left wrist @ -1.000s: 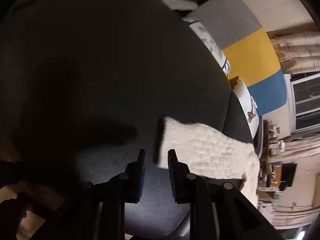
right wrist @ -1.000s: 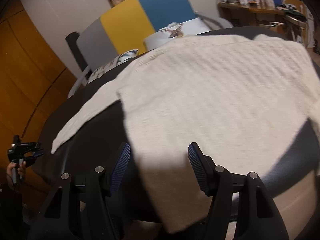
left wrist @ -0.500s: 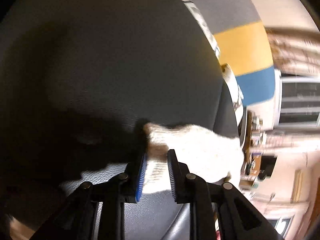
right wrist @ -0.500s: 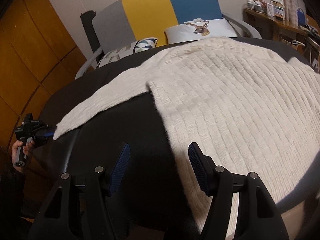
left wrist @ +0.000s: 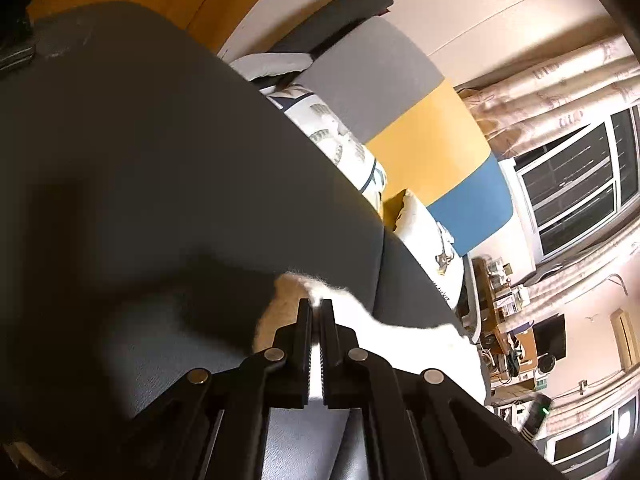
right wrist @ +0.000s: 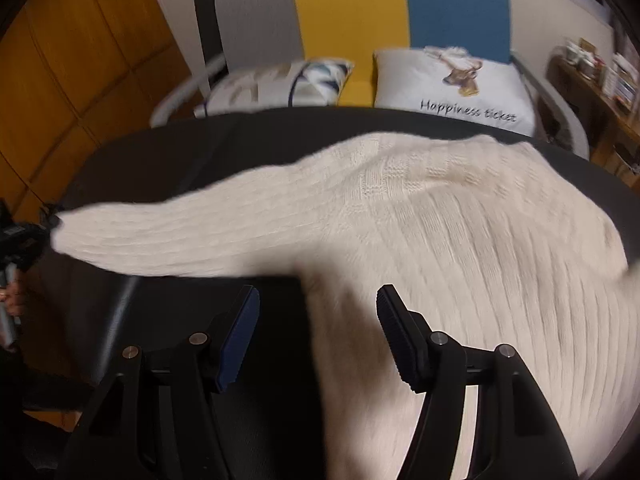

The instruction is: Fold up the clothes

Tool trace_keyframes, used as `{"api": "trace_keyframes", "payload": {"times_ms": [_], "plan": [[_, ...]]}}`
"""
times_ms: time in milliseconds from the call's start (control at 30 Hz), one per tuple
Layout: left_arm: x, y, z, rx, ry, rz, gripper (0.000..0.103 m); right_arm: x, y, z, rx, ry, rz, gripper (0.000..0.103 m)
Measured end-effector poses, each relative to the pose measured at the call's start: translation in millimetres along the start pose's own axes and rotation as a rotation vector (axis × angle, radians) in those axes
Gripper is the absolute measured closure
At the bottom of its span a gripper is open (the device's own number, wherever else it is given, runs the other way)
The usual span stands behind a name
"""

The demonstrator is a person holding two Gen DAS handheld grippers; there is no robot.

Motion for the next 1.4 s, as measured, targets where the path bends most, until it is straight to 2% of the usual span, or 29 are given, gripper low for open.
{"api": "trace_keyframes", "payload": {"times_ms": [100,133,200,267,567,633,733,833,900,967,1033,1100,1167,1300,1400], "plan": [[-12,-3,29,-0.030,-0.015,0.021,0.101,-33,-18,1,0.032,0.032,-0.079,0.040],[-24,6,44,-0.038,-0.022,0.029,0.101,-44,-25,1,0.043,0.042,-0.105,0.047],[-23,-2,45,-0.042,-0.023,0.045,0.101,-66,-37,2,0.065,0.064,-0.158,0.056],[-13,-12,40,-0.039,-0.023,0.068,0.101,-86,-49,2,0.084,0.082,-0.206,0.057],[-15,-56,33,-0.032,-0.076,0.138,0.101,-105,-92,-9,-0.068,0.000,-0.170,0.055],[-21,-64,28,-0.025,-0.114,0.125,0.101,-108,-99,-13,-0.089,0.001,-0.162,0.055],[-32,-71,19,-0.030,-0.185,0.095,0.101,-104,-104,-20,-0.092,-0.054,-0.151,0.054],[-39,-70,-5,0.000,-0.273,0.063,0.101,-100,-109,-26,-0.096,-0.109,-0.140,0.054],[-44,-67,-25,0.037,-0.304,0.022,0.101,-95,-111,-31,-0.095,-0.147,-0.131,0.054],[-50,-65,-43,0.064,-0.323,-0.015,0.101,-69,-101,-36,-0.037,-0.184,-0.111,0.054],[-54,-62,-58,0.103,-0.292,-0.062,0.101,-44,-85,-39,0.036,-0.210,-0.108,0.054],[-54,-60,-70,0.155,-0.263,-0.093,0.100,-15,-54,-40,0.121,-0.212,-0.122,0.054],[-53,-57,-82,0.206,-0.235,-0.121,0.094,11,-19,-35,0.142,-0.214,-0.151,0.054],[-20,-42,-91,0.239,-0.235,-0.082,0.090,50,50,-14,0.146,-0.191,-0.197,0.052],[6,-17,-73,0.180,-0.209,-0.044,0.090,61,96,3,0.120,-0.154,-0.235,0.050]]}}
Point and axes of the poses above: each gripper's, at about its wrist camera, not at the fingertips, and x roughly against the way its jaws point, z to its right, y to its underside, the point moved 4 cm from there along -x, roughly the way its jaws point, and after that the axes turned 3 degrees about -z, right-handed, at the moved point
